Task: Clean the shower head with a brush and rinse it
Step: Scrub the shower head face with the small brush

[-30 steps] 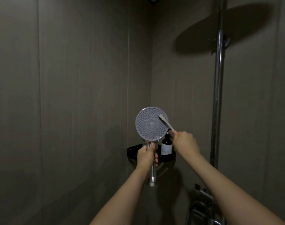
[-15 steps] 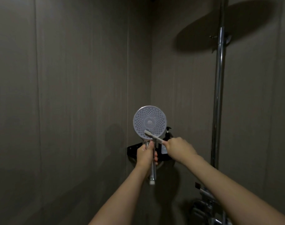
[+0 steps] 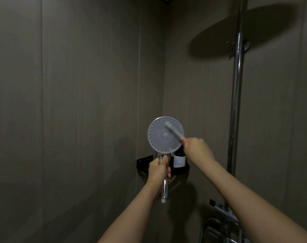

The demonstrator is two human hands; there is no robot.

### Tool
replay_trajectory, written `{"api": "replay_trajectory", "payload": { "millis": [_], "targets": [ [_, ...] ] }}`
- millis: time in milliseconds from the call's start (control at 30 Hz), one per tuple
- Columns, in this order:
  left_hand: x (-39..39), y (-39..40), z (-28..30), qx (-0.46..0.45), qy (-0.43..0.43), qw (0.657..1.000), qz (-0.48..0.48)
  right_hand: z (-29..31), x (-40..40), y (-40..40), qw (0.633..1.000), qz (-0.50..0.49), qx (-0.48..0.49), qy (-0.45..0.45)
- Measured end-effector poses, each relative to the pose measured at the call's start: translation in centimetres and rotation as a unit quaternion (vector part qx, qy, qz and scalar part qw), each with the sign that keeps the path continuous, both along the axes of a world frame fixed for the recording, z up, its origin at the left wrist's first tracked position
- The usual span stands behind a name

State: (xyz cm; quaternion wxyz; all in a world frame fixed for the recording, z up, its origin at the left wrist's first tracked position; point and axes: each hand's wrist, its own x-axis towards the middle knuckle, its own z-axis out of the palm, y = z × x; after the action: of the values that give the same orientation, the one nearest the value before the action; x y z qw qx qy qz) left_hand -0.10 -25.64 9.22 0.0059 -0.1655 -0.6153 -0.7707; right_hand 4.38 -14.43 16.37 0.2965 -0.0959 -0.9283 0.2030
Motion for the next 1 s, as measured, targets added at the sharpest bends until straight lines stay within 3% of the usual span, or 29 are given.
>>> {"api": "replay_trajectory", "payload": {
  "millis": [100,200,300,633,767,1000],
  "targets": [
    [0.0,0.1,-0.3,0.003,-0.009,1.0,0.006,0.4,-0.2,-0.3,0.999,0.011,-0.04,-0.003],
    [0.0,0.1,-0.5,-0.007,-0.002,1.0,0.007,0.3,-0.1,-0.6,1.0,0.001,0.012,0.003],
    [0.2,0.1,-0.7,-0.005,-0.002,1.0,0.01,-0.1,-0.4,-0.7,1.0,0.02,-0.011,-0.004],
    [1.1,0.2,-0.9,-0.011,0.002,1.0,0.001,-0.6,0.2,0.7,0.998,-0.056,0.033,0.016],
    [1.2,-0.1,-1.0,-0.002,-0.001,1.0,0.012,-1.1,0.1,0.5,0.996,-0.04,0.053,-0.053],
    [0.9,-0.4,-0.9,-0.029,0.009,0.999,0.022,0.3,0.2,0.7,0.995,-0.051,0.088,0.002]
  ]
}}
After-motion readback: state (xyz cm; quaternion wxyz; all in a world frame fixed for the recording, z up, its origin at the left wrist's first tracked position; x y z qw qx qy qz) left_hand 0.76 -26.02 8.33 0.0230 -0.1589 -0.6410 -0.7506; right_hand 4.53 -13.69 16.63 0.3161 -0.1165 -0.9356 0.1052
